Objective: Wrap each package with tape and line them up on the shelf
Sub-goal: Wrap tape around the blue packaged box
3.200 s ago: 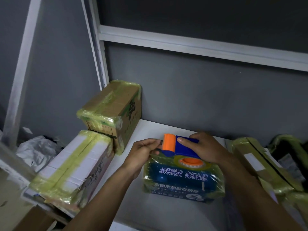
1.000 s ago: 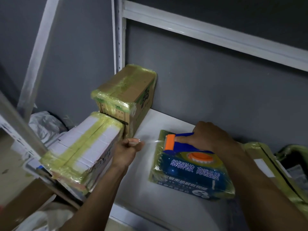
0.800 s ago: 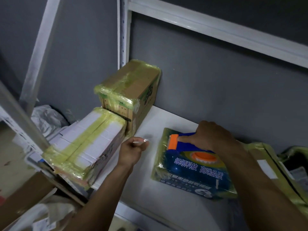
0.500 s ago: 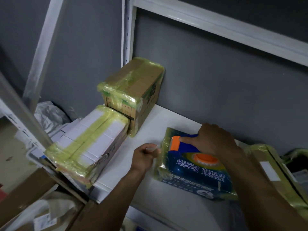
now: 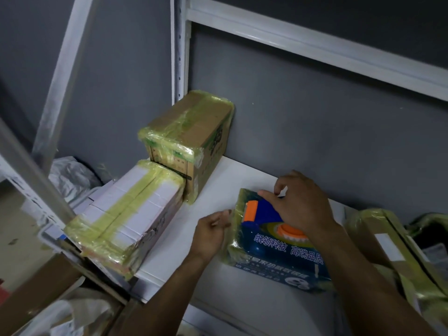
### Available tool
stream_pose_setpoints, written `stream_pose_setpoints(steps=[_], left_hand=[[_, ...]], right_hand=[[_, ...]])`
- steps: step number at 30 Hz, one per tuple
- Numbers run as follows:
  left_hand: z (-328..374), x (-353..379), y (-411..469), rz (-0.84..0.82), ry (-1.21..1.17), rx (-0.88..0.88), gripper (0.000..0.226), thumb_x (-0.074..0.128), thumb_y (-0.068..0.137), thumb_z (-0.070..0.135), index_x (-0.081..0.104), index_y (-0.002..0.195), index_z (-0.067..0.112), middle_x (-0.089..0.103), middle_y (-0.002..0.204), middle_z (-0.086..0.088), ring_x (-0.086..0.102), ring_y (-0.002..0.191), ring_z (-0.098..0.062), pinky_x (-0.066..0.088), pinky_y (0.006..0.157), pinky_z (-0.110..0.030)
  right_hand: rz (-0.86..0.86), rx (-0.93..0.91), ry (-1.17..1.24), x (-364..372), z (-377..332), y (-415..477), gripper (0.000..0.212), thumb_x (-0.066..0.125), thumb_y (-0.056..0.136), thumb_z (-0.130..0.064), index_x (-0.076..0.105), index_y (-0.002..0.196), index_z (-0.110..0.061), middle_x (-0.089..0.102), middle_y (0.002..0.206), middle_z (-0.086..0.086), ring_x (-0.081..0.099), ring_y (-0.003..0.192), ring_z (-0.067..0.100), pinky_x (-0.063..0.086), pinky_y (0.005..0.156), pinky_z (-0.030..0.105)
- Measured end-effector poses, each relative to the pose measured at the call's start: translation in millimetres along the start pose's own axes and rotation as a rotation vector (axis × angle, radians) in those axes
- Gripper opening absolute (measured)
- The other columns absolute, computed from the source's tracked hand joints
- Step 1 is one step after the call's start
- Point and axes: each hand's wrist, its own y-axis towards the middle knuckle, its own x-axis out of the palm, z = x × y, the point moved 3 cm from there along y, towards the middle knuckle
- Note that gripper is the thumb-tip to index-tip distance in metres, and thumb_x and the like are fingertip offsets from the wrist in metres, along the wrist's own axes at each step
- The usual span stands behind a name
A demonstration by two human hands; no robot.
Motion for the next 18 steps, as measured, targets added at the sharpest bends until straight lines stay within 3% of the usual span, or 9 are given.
stream_pose_setpoints(steps=[1,3,6,8,10,13,15,18], left_hand=[[-2,5,-5,-0.117,-0.059,-0.021,0.031,0.052,0.1,0.057,0.078,0.105,0.041,0.077,0.106,0.012,0.071,0.098,-0.001,0.051,0.077,-0.011],[-7,16,-15,-0.37,-0.128,-0.005,0.041,0.051,0.098,0.061,0.062,0.134,0.044,0.071,0.125,0.015,0.067,0.114,-0.006,0.054,0.086,-0.015],[-8,23,-23,-0.517,0.012,0.118,0.068,0.062,0.093,0.062,0.029,0.151,0.053,0.058,0.14,0.022,0.059,0.125,-0.004,0.053,0.102,-0.028],[-4,24,-20,-0.463,0.036,0.118,0.074,0.063,0.091,0.06,0.024,0.153,0.054,0.055,0.144,0.022,0.056,0.129,-0.003,0.048,0.11,-0.034],[-3,23,-19,-0.433,0.031,0.102,0.08,0.062,0.095,0.051,0.011,0.157,0.052,0.049,0.149,0.02,0.052,0.133,-0.003,0.043,0.114,-0.036],[-4,25,-17,-0.406,0.04,0.13,0.076,0.055,0.101,0.037,0.007,0.156,0.056,0.047,0.149,0.025,0.05,0.134,-0.001,0.042,0.115,-0.034],[-1,24,-15,-0.42,0.091,0.194,0.072,0.053,0.101,0.034,0.011,0.154,0.059,0.044,0.151,0.028,0.045,0.137,0.002,0.043,0.113,-0.028],[-1,18,-4,-0.455,0.207,0.252,0.068,0.057,0.101,0.033,0.021,0.152,0.06,0.044,0.149,0.032,0.043,0.137,0.006,0.04,0.114,-0.024]], right_hand=[[0.021,-0.007,-0.014,-1,0,-1,0.048,0.061,0.088,-0.073,0.054,0.063,-0.032,0.054,0.078,-0.014,0.053,0.071,0.008,0.046,0.062,0.03],[0.059,-0.024,-0.046,-2,3,-4,0.056,0.053,0.093,-0.07,0.049,0.054,-0.029,0.05,0.06,-0.013,0.05,0.057,0.006,0.036,0.057,0.025],[0.047,-0.036,-0.027,-9,5,-8,0.065,0.042,0.096,-0.07,0.048,0.051,-0.023,0.045,0.05,-0.009,0.046,0.051,0.005,0.031,0.052,0.024],[-0.041,-0.035,0.014,-13,13,-12,0.066,0.038,0.094,-0.075,0.066,0.064,-0.022,0.058,0.066,-0.011,0.056,0.064,0.006,0.046,0.061,0.029],[-0.157,-0.018,0.062,-18,25,-20,0.062,0.041,0.089,-0.08,0.076,0.097,-0.03,0.064,0.098,-0.018,0.06,0.088,0.004,0.054,0.08,0.034],[-0.383,0.025,0.167,-19,42,-33,0.069,0.042,0.082,-0.084,0.053,0.141,-0.05,0.05,0.123,-0.025,0.054,0.112,0.001,0.048,0.098,0.034],[-0.477,0.019,0.239,-18,48,-38,0.055,0.044,0.095,-0.071,0.039,0.148,-0.057,0.046,0.122,-0.024,0.052,0.113,-0.001,0.047,0.102,0.033],[-0.505,-0.023,0.325,-20,54,-35,0.048,0.052,0.1,-0.06,0.04,0.147,-0.058,0.054,0.126,-0.024,0.055,0.114,-0.003,0.048,0.102,0.029]])
